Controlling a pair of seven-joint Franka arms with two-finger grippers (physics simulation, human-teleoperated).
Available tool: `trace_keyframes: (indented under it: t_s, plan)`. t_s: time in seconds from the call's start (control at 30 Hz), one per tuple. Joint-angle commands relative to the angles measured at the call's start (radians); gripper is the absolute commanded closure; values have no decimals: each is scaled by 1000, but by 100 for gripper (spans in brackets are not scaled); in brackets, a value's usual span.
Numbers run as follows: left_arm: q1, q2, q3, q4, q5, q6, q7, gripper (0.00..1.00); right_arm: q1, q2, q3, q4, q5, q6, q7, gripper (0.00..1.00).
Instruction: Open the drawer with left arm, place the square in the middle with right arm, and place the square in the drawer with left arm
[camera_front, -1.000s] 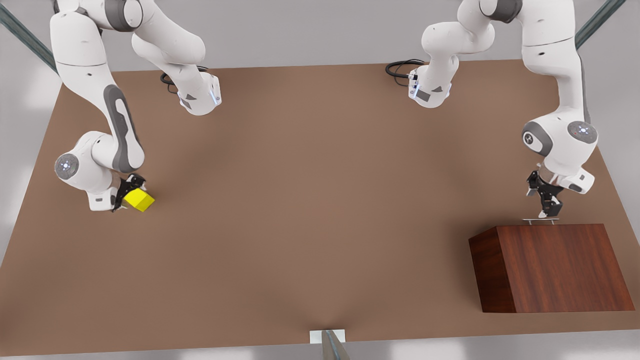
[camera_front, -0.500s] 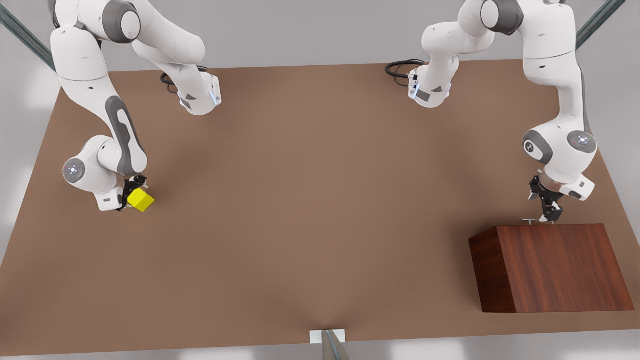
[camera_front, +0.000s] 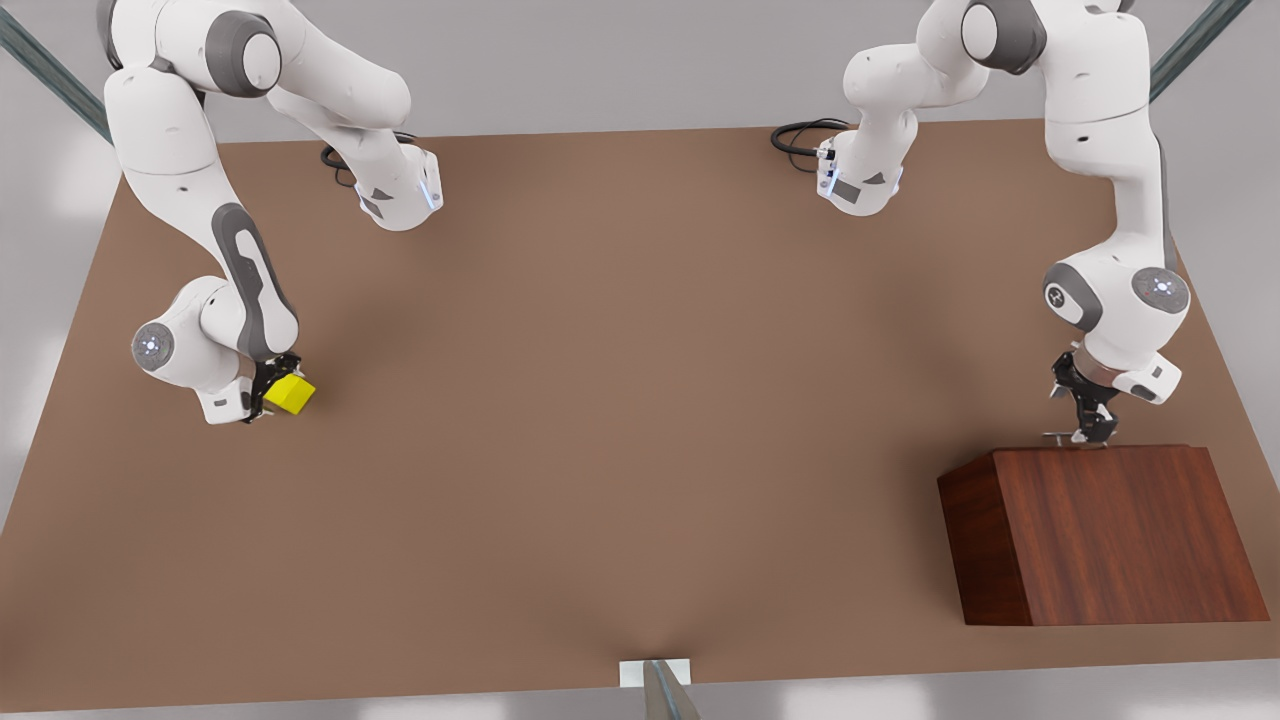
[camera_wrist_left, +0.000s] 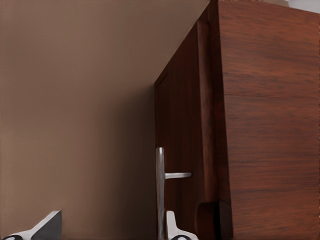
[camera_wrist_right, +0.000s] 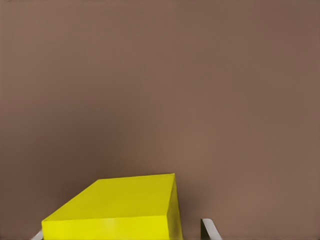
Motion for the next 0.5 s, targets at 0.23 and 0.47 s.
trace_keyframes:
  t_s: [0.23, 0.47]
  plan:
    - [-3, -26, 0, -3, -2, -69, 1, 0, 0, 1, -2, 0, 0, 0, -6, 36]
    - [-3, -37, 2, -11, -2, -98, 6, 0, 0, 0, 0, 0, 0, 0, -9, 36]
